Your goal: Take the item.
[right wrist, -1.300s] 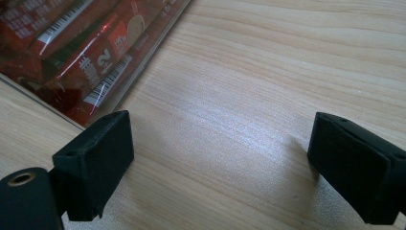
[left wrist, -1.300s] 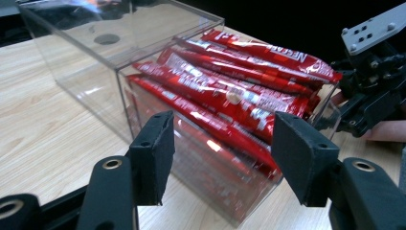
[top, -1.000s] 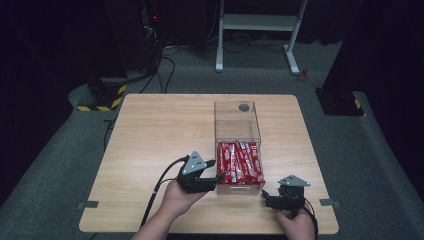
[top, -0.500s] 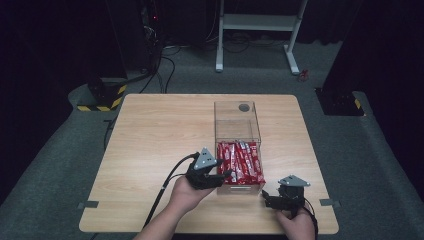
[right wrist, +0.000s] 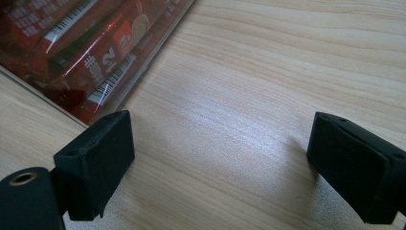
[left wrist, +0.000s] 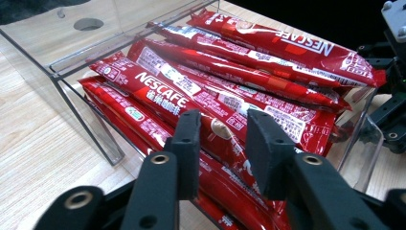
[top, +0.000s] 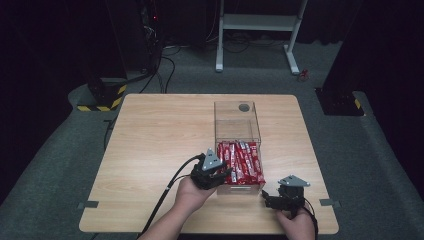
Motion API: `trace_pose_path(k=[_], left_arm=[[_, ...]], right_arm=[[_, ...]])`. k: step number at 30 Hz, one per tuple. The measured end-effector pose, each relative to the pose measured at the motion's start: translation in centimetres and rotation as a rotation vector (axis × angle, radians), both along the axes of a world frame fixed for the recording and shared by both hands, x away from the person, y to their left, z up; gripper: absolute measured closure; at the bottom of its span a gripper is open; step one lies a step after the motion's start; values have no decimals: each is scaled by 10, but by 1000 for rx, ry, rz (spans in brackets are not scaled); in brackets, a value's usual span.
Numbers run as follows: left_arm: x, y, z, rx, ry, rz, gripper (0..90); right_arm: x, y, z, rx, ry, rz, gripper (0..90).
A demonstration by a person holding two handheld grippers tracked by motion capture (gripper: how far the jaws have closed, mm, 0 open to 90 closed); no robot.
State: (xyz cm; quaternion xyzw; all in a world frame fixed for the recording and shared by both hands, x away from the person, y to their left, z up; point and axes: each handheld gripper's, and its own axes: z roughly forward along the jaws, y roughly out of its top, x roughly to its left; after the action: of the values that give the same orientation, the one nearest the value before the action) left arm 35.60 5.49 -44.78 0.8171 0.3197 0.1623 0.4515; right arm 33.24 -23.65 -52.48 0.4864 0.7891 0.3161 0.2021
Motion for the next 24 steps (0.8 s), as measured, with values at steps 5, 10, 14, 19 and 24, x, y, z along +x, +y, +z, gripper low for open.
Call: trace_pose_path(k=[5,10,14,19,24], left_arm=[[-2,-1,-3,-4,3,9,760],[-1,1,-5,-31,20,13,858],[-2,3,-5,-46,20,14,892],[-5,7,-5,-79,26,6,895],[-9,10,-5,-98,30,1,895]], right_arm=[[0,0,0,0,0,1,89],[0,0,0,2,1,0,91],[0,0,0,2,1,0,92],[0,0,0,2,1,0,92],[0,0,0,2,1,0,92]])
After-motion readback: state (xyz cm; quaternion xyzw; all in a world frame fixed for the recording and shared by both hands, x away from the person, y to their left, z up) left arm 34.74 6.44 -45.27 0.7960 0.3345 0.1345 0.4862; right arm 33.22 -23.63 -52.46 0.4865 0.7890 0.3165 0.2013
